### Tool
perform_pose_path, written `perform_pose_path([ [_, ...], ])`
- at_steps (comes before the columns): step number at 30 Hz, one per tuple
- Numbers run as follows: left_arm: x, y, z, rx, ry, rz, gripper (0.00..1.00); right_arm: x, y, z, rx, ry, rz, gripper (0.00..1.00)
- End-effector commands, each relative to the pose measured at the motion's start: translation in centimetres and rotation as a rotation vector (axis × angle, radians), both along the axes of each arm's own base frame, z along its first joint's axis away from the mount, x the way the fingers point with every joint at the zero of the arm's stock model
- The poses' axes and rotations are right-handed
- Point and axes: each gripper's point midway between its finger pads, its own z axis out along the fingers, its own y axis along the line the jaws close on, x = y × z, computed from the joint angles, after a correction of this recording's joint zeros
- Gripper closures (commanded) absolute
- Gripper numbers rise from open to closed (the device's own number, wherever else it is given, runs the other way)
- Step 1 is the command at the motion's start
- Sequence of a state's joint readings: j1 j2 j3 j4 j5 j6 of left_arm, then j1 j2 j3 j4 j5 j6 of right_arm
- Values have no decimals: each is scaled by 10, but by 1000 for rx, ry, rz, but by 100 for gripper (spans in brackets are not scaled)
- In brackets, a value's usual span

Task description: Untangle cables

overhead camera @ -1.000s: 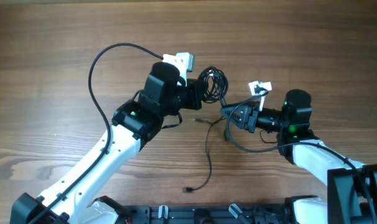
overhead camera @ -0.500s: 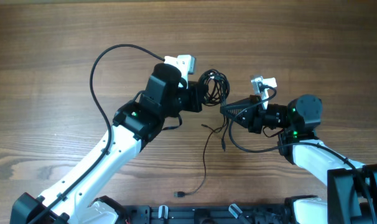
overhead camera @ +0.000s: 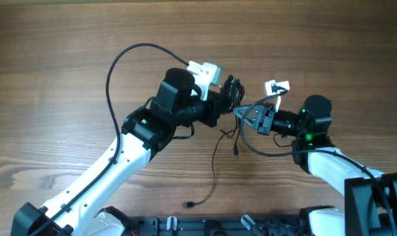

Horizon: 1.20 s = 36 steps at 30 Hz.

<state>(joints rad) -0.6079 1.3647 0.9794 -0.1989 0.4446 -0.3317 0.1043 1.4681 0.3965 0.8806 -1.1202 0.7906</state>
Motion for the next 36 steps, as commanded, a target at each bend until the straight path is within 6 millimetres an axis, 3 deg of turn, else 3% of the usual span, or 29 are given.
perform_pose_path([
  [1, -31, -13, -5, -17, 34, -178, 96, 6, -1, 16, 8, -98, -15, 96],
  [8, -15, -2, -11, 39, -3, -98, 96, -23, 8, 26, 47, -111, 162, 96],
  [11, -11, 2, -11, 32, 2, -91, 96, -24, 8, 26, 46, -114, 165, 96],
  [18, -58, -15, 4, -96, 52, -371, 93, 12, -3, 25, 35, -96, -53, 95],
  [24, -73, -17, -5, -64, 71, -421, 87, 13, -3, 24, 37, -89, -60, 90],
  [26, -63, -13, -12, -18, 63, -363, 86, 13, -3, 24, 37, -89, -59, 78],
  [29, -35, 1, -27, 74, 78, -167, 88, 12, -3, 13, 11, -64, -57, 25],
  [30, -25, 8, -31, 99, 92, -84, 88, 12, -4, 8, -6, -58, -56, 0],
  [32, -9, 21, -37, 130, 122, 49, 83, 15, -8, -8, -38, 3, -90, 0],
  [36, 18, 59, -52, 198, 189, 366, 73, 34, -41, -55, -121, 243, -309, 0],
])
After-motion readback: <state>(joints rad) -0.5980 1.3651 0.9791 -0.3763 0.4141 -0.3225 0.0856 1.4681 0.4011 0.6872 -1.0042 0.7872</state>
